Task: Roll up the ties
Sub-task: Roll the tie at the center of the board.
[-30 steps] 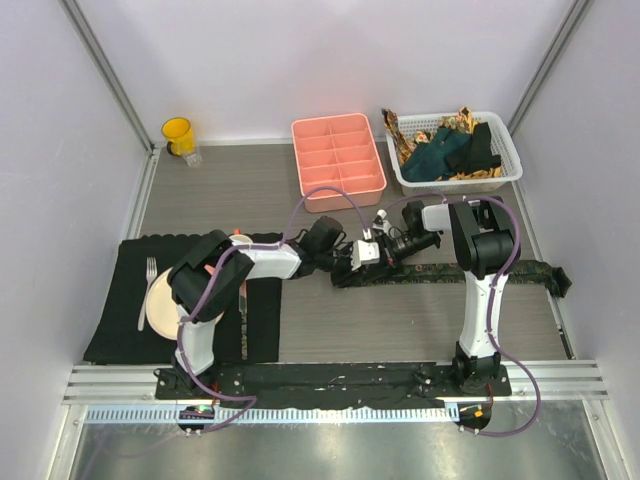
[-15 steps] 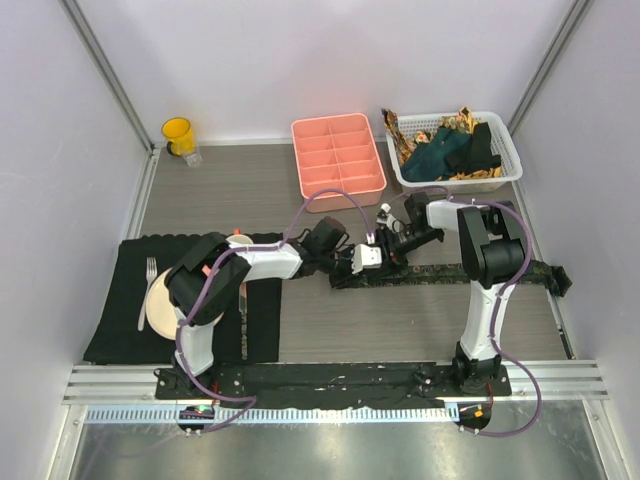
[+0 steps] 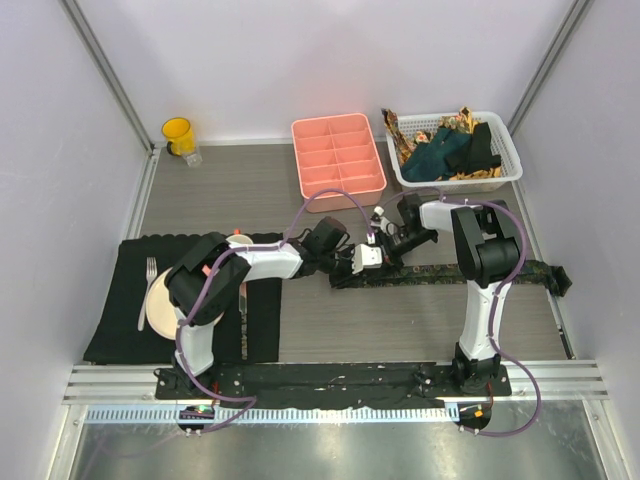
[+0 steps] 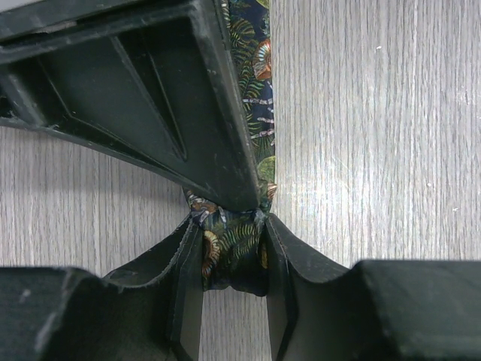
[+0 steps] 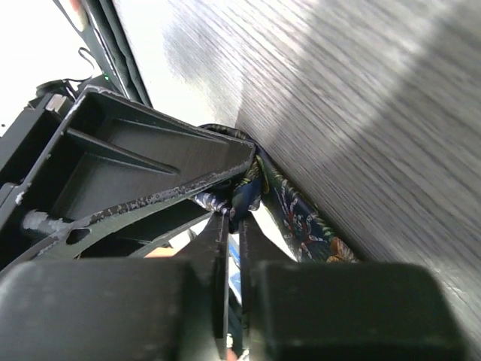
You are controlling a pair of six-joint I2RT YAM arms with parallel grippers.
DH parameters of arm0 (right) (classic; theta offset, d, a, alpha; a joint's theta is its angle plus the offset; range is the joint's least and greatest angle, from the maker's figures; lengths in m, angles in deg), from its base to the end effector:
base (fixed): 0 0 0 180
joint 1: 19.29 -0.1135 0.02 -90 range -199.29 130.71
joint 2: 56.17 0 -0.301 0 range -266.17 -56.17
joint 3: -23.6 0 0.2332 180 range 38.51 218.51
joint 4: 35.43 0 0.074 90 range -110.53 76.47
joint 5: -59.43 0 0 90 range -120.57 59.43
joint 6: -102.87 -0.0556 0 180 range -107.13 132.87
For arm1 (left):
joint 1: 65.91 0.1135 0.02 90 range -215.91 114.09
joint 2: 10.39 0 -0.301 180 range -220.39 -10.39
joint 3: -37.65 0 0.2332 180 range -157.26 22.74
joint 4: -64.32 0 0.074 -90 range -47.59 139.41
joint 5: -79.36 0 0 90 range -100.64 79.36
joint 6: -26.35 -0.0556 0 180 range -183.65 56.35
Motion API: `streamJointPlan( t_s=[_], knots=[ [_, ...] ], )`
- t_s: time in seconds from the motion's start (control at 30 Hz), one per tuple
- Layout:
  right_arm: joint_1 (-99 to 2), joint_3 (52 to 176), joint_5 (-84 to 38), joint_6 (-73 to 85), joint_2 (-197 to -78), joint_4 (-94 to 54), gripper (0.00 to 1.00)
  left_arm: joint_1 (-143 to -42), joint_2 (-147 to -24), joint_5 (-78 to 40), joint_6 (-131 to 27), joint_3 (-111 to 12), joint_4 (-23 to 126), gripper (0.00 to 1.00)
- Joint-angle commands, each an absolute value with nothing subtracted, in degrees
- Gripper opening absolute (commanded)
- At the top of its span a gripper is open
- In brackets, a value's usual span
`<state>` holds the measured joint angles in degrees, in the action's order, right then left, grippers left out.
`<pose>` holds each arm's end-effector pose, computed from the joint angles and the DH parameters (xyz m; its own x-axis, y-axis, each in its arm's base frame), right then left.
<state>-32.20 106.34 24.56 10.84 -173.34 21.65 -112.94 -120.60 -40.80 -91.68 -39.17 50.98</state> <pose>0.3280 0.1220 0.1437 -0.9776 -0.2033 0.0554 -0.0721 0.5697 0.8187 0.2538 -0.3135 0.1787 -0.0305 0.6288 -0.7770 0.9989 0.0474 -0.0008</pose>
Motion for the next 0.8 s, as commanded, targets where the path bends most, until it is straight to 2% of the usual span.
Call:
streamJointPlan(
  t_s=[0.0, 0.1, 0.2, 0.23, 0.4, 0.63, 0.77],
  knots=[
    [-32.1, 109.3, 22.1, 12.6, -172.5, 22.5, 0.01, -112.8, -122.4, -39.1, -92.7, -36.3, 41.6, 0.24],
    [-32.0, 110.2, 20.6, 14.1, -172.8, 23.9, 0.01, -112.5, -122.2, -39.9, -94.0, -35.7, 41.7, 0.29],
    [-32.0, 110.3, 20.3, 14.6, -174.0, 24.2, 0.01, -112.1, -122.3, -41.4, -95.0, -36.1, 41.2, 0.39],
    [-31.9, 110.3, 20.4, 14.9, -174.2, 24.2, 0.01, -111.9, -122.2, -41.6, -94.9, -36.3, 40.9, 0.48],
    [-32.6, 109.4, 20.4, 15.1, -174.5, 24.3, 0.01, -111.5, -121.4, -42.3, -93.1, -37.7, 42.6, 0.70],
    [-32.8, 108.6, 20.1, 15.2, -174.7, 23.9, 0.01, -111.5, -121.2, -41.7, -89.4, -40.2, 46.4, 0.86],
    [-33.1, 109.2, 20.7, 14.9, -174.6, 24.0, 0.01, -111.8, -122.2, -39.7, -88.3, -41.9, 48.0, 0.88]
  ],
)
